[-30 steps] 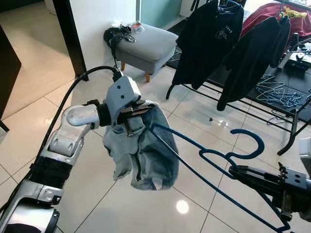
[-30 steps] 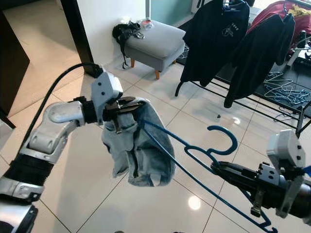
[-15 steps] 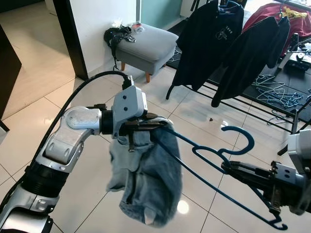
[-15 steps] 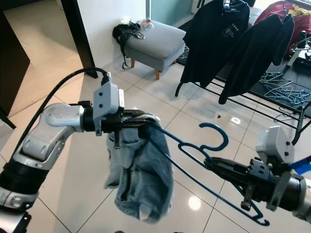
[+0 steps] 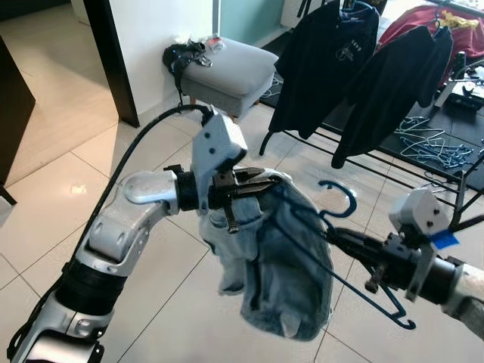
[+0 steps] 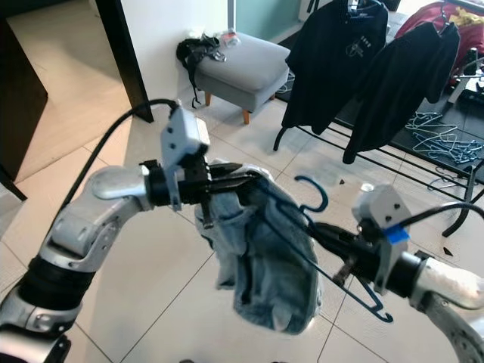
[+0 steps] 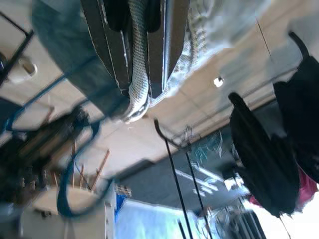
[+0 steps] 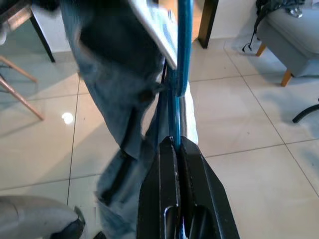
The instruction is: Hang hanger
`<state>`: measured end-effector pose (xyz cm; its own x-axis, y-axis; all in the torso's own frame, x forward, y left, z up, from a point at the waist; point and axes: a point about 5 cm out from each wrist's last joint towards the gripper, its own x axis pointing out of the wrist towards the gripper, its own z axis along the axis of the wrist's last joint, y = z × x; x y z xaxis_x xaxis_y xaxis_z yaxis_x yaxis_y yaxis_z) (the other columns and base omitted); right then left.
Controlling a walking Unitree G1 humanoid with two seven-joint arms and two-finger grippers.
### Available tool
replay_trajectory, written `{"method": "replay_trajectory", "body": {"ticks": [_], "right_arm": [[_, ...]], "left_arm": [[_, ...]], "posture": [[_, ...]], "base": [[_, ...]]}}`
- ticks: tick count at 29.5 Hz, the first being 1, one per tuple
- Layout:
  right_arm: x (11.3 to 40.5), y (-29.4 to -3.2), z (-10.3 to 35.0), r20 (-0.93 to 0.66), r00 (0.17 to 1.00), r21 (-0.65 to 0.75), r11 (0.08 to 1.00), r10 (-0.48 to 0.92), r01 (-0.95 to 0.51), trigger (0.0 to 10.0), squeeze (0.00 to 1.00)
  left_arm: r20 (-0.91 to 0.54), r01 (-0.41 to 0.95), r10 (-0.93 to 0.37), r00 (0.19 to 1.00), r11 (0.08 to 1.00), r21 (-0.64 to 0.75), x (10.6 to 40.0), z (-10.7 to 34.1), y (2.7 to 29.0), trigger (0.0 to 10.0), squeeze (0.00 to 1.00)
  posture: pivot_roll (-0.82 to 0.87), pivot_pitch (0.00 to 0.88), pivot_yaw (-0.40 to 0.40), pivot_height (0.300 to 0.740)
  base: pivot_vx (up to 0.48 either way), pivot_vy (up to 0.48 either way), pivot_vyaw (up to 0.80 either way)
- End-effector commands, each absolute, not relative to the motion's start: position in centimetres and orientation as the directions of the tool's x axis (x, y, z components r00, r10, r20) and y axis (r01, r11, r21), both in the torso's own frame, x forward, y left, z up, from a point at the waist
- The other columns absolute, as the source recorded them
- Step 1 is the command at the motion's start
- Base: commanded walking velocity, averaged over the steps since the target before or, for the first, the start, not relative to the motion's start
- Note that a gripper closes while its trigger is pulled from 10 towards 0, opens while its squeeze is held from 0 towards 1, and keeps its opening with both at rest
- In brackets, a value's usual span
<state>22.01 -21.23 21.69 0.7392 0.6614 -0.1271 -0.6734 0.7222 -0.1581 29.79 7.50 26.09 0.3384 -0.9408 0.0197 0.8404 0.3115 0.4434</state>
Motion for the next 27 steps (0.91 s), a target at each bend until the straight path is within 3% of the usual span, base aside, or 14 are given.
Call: {"method": "replay_trajectory", "body": {"ticks": [1, 6, 12, 13, 18, 27], "right_arm": [[21.9, -21.3, 22.5, -0.068, 0.745, -0.171, 0.728, 0.663, -0.664, 10.0, 0.00], [21.7, -20.2, 23.4, 0.006, 0.701, -0.153, 0.693, 0.713, -0.704, 10.0, 0.00], [21.7, -19.3, 23.2, 0.010, 0.670, -0.143, 0.664, 0.743, -0.734, 10.0, 0.00], [21.7, -19.2, 23.4, 0.026, 0.667, -0.140, 0.664, 0.744, -0.735, 10.0, 0.00], [21.9, -19.1, 23.9, 0.069, 0.661, -0.134, 0.663, 0.747, -0.736, 10.0, 0.00], [21.8, -18.5, 24.1, 0.135, 0.623, -0.099, 0.636, 0.771, -0.765, 10.0, 0.00]], "left_arm": [[-0.014, 0.838, -0.944, 0.329, 0.285, 0.466, 29.4, 25.6, 7.2, 10.0, 0.00], [-0.090, 0.842, -0.940, 0.329, 0.248, 0.480, 28.5, 23.6, 5.5, 10.0, 0.00], [-0.059, 0.851, -0.943, 0.328, 0.267, 0.453, 27.7, 22.6, 3.1, 10.0, 0.00], [-0.042, 0.876, -0.956, 0.289, 0.247, 0.415, 27.2, 22.7, 2.7, 10.0, 1.00], [-0.035, 0.906, -0.976, 0.216, 0.187, 0.381, 26.2, 22.6, 2.3, 10.0, 1.00], [0.023, 0.911, -0.980, 0.200, 0.194, 0.363, 26.3, 23.7, 2.9, 10.0, 1.00]], "posture": [[-0.06, 0.191, -0.019, 0.740], [-0.06, 0.192, -0.018, 0.740], [-0.06, 0.195, -0.019, 0.740], [-0.06, 0.193, -0.020, 0.740], [-0.06, 0.191, -0.017, 0.740], [-0.05, 0.176, -0.013, 0.740]], "base": [[0.000, 0.000, 0.00], [0.000, 0.000, 0.00], [0.000, 0.000, 0.00], [0.000, 0.000, 0.00], [0.000, 0.000, 0.00], [0.000, 0.000, 0.00]]}}
